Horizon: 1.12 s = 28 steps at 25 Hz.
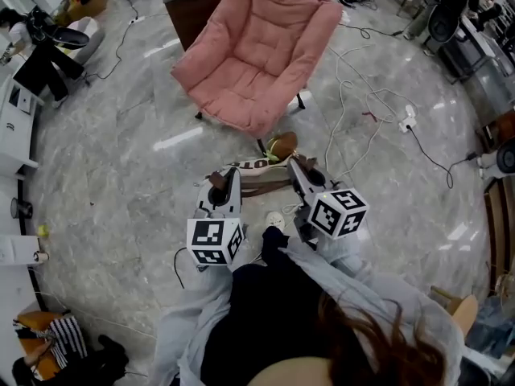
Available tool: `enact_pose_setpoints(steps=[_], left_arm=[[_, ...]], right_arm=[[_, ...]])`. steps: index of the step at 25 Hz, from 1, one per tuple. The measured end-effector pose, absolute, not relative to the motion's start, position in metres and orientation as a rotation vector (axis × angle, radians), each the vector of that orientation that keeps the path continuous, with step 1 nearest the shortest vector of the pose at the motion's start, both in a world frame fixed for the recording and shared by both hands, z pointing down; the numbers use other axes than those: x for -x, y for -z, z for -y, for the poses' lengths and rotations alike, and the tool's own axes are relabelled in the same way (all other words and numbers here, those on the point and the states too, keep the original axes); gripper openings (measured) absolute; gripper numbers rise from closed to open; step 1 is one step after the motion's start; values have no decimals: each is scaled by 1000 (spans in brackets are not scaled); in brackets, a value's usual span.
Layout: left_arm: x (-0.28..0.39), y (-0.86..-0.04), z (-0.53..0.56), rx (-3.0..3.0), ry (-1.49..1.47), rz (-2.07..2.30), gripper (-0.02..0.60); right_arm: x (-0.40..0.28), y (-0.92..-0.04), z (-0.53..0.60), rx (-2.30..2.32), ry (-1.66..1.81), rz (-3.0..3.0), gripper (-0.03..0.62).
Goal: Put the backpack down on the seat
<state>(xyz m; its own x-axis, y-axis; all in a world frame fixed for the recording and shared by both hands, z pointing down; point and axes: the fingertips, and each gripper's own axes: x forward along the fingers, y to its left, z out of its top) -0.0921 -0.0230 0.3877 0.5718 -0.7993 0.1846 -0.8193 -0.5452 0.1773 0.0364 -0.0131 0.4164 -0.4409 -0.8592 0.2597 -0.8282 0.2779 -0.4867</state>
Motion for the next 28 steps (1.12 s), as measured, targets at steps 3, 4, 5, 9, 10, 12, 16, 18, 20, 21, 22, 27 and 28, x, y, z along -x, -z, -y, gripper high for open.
enact_pose_setpoints(steps=[3,4,5,9,10,12,16,18,20,21,22,27,28], left_arm=[[83,-387,45,-2558,-111,1352,13],[80,-387,51,-2557,-107,1354,13],[76,-387,57,-2560,-104,1352,12],[61,-376,79,-2587,-55,1328,13],[59,-371,83,-2592,-37,1329,12],[56,-362,91,-2605,-8,1336,13],[52,-353,101,-2617,7,1352,12],[51,-355,103,-2613,-3,1358,12],[50,-356,105,-2608,-11,1361,12],[50,-357,107,-2607,-11,1360,13],[48,-357,110,-2607,-8,1358,12],[40,-354,134,-2630,10,1333,12],[39,-354,139,-2633,10,1327,12]], right_arm=[[-46,-415,35,1624,880,-2464,9],[-49,-415,41,1621,882,-2465,9],[-53,-416,46,1618,886,-2464,9],[-67,-409,62,1596,881,-2469,9],[-69,-405,65,1588,869,-2474,9],[-71,-396,70,1568,849,-2475,9],[-75,-388,80,1557,815,-2483,9],[-76,-389,82,1564,806,-2488,9],[-77,-390,84,1561,811,-2485,9],[-78,-391,87,1559,816,-2481,9],[-79,-391,89,1560,818,-2478,9],[-87,-388,111,1580,789,-2460,9],[-88,-388,116,1585,787,-2455,9]])
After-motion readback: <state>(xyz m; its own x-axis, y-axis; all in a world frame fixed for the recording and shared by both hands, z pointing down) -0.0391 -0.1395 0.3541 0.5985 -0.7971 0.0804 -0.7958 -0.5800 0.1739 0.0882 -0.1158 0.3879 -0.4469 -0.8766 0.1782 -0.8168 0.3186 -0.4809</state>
